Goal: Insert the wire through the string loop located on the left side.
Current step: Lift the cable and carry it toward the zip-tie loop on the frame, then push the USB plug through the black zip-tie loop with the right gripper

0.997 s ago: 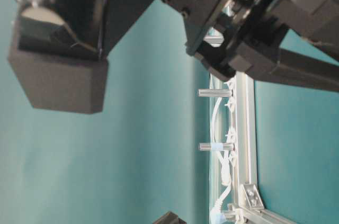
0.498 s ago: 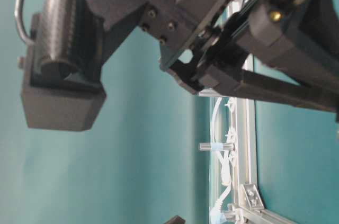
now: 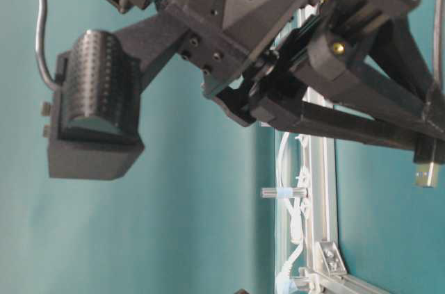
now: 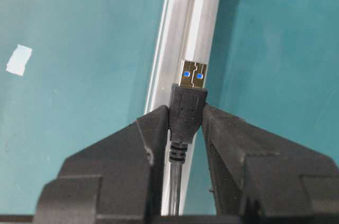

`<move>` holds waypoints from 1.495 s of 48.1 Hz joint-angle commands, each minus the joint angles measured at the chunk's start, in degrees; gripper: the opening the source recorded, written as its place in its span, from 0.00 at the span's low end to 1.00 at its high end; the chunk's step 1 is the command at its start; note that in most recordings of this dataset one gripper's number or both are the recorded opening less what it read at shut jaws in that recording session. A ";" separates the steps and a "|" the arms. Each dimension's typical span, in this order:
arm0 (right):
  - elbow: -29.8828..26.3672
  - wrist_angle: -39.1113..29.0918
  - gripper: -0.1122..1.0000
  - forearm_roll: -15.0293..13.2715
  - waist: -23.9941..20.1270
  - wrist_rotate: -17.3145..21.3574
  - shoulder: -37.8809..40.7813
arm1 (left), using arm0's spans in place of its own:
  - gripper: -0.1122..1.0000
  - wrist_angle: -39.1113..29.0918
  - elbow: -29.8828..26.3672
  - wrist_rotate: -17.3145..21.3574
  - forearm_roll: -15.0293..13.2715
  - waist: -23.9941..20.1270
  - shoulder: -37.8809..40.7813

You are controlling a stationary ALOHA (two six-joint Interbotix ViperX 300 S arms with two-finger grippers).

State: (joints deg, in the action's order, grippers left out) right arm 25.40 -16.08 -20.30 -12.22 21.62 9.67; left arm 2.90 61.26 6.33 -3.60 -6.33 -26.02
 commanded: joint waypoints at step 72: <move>-19.86 -3.43 0.33 -0.18 1.58 -0.26 11.87 | 0.62 -17.67 6.68 0.00 0.09 3.60 -24.43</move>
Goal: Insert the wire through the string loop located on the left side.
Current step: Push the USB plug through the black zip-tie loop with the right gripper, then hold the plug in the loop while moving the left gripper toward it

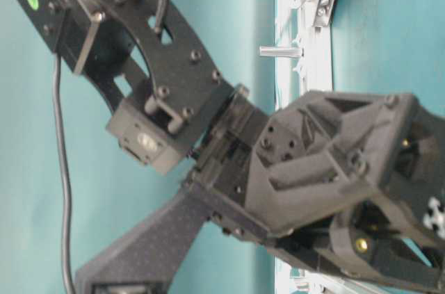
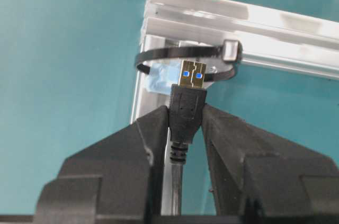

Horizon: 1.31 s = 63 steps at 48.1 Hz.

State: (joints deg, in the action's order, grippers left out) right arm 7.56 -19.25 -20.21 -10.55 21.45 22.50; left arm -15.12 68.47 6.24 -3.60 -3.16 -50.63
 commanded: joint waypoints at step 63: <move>-4.22 -0.26 0.33 -0.26 0.00 0.00 0.18 | 0.62 0.26 0.09 -0.88 -0.18 4.04 -1.58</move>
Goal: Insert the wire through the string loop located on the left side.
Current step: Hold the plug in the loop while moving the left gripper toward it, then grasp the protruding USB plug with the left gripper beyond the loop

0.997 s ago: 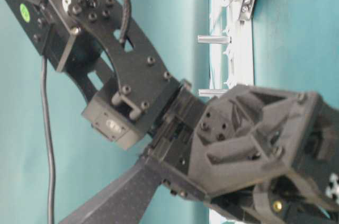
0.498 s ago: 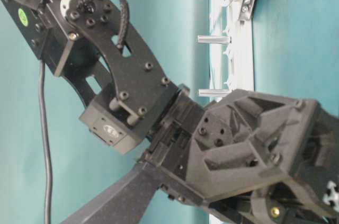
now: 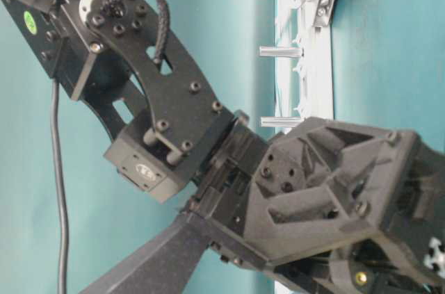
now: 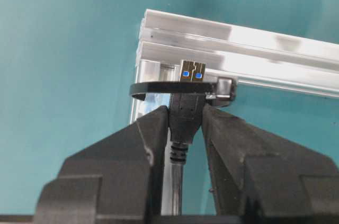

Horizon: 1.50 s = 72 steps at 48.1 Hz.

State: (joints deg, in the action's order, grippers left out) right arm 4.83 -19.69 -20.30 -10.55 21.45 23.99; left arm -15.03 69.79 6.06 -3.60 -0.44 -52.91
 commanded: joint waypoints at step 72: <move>-1.49 0.35 0.33 -0.18 0.18 0.09 -1.23 | 0.67 16.44 -7.91 -8.26 -0.18 9.76 27.60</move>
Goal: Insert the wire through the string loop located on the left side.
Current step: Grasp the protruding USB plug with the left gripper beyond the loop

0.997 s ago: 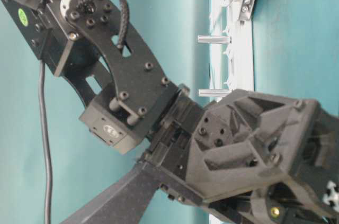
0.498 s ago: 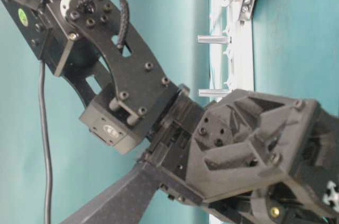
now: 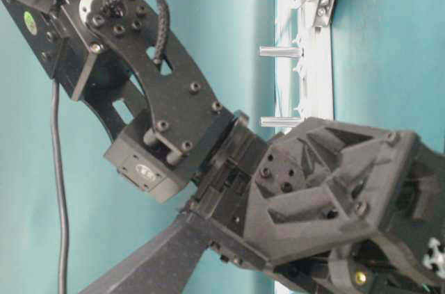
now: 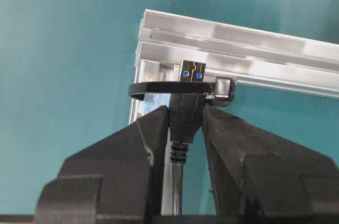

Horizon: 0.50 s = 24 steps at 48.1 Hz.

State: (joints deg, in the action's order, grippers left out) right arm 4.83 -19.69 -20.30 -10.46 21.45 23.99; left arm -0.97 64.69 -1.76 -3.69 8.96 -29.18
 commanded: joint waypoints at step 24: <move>-1.49 0.44 0.33 -0.18 0.35 0.18 -1.23 | 0.90 3.34 -9.14 -5.89 -0.18 5.62 17.84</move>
State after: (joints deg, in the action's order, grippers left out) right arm 4.83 -19.69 -20.30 -10.11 21.53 23.99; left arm 1.93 56.43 -5.54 -3.78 14.24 -10.81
